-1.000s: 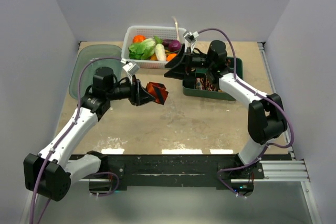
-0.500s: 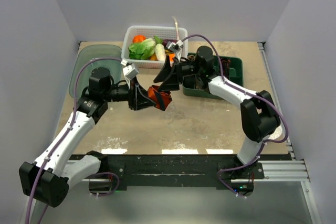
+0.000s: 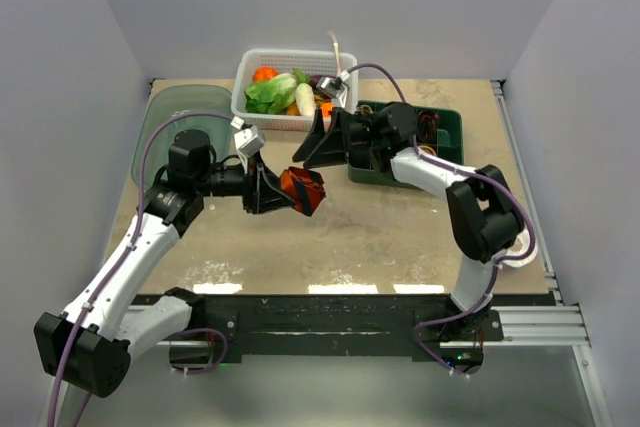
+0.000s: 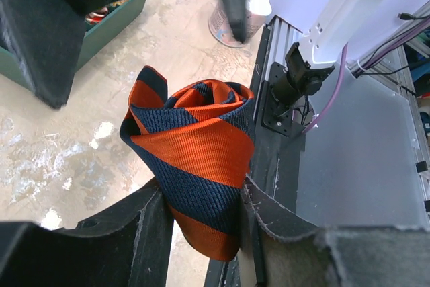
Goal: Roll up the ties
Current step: Place the tie in the storage box.
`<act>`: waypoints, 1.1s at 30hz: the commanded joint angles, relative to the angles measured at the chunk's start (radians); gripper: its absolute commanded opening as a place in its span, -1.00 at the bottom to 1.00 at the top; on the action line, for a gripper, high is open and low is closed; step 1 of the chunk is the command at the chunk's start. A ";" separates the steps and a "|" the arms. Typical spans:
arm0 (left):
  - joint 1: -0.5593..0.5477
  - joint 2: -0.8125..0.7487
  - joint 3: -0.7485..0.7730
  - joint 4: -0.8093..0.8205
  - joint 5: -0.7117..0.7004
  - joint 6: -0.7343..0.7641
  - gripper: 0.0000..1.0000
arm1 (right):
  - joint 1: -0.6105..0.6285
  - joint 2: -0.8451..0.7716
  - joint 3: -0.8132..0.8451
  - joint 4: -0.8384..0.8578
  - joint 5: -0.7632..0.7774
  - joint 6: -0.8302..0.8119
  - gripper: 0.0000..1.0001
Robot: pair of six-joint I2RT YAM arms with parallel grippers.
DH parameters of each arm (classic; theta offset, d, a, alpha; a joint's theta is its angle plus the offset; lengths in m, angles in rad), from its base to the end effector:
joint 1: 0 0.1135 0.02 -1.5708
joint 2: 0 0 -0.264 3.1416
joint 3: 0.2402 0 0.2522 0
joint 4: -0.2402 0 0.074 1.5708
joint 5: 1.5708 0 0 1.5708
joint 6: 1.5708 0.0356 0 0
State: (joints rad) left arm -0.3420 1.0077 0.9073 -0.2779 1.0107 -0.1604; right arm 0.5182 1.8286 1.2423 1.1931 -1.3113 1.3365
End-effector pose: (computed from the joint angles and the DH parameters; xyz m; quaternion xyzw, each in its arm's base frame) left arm 0.1926 -0.1006 0.3376 0.3364 0.6964 -0.5101 0.3764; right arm 0.3242 0.2245 0.3306 -0.3494 0.5520 0.7315 0.1953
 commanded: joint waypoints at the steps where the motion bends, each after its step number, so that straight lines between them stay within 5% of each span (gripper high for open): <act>1: -0.002 -0.031 0.053 0.005 0.022 0.025 -0.19 | 0.017 0.077 0.010 0.594 -0.025 0.351 0.92; 19: -0.002 -0.018 0.091 -0.058 -0.011 0.068 -0.19 | -0.012 -0.006 0.000 0.553 -0.010 0.340 0.83; 22: -0.002 -0.023 0.096 -0.072 -0.006 0.074 -0.18 | -0.033 -0.070 -0.024 0.340 0.006 0.118 0.84; 23: -0.002 -0.023 0.096 -0.075 -0.004 0.076 -0.18 | -0.040 -0.096 -0.030 0.069 0.036 0.005 0.85; 24: -0.002 -0.024 0.096 -0.076 -0.004 0.076 -0.18 | -0.041 -0.135 -0.020 -0.134 0.058 -0.318 0.90; 25: -0.002 -0.024 0.097 -0.078 -0.004 0.076 -0.18 | -0.041 -0.203 0.005 -0.666 0.102 -0.531 0.95; 27: -0.002 -0.026 0.096 -0.079 -0.004 0.078 -0.18 | -0.030 -0.233 0.187 -1.188 0.297 -1.021 0.97; 33: -0.002 -0.021 0.100 -0.083 0.028 0.084 -0.17 | -0.035 -0.262 0.134 -1.038 0.247 -0.881 0.97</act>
State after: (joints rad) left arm -0.3420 1.0019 0.9577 -0.3656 0.9932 -0.1070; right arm 0.4789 1.5795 1.3830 0.3355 -1.0946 0.6506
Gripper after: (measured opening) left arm 0.413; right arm 0.986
